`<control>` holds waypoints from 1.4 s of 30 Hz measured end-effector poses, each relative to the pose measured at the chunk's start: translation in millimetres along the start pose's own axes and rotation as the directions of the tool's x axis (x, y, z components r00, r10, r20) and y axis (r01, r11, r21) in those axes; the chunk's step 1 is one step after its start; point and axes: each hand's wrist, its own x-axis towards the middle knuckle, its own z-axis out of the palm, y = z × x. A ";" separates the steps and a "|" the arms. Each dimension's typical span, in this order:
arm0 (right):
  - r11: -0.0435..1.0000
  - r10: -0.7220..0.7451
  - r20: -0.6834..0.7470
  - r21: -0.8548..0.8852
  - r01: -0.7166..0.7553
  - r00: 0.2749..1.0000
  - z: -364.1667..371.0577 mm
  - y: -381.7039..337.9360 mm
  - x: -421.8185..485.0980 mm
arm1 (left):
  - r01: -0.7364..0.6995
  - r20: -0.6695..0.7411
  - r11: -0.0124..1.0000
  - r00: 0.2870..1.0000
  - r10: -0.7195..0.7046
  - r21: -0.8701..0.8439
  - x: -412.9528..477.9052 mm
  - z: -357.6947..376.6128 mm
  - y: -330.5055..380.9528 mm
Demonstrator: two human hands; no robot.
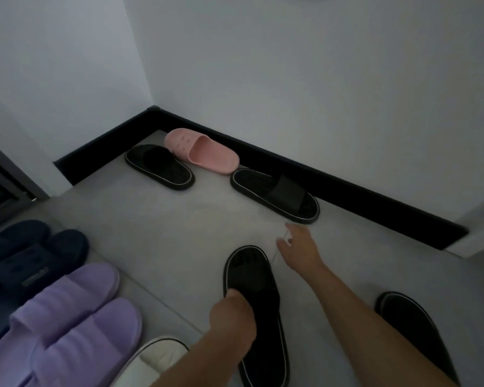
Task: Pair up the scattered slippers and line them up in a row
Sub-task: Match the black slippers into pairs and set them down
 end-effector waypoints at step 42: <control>0.719 0.519 -0.280 0.654 -0.236 0.807 -44.0 61.3 47.4 | 0.074 -0.093 0.980 0.991 -0.092 -0.183 -0.7 5.9 -5.1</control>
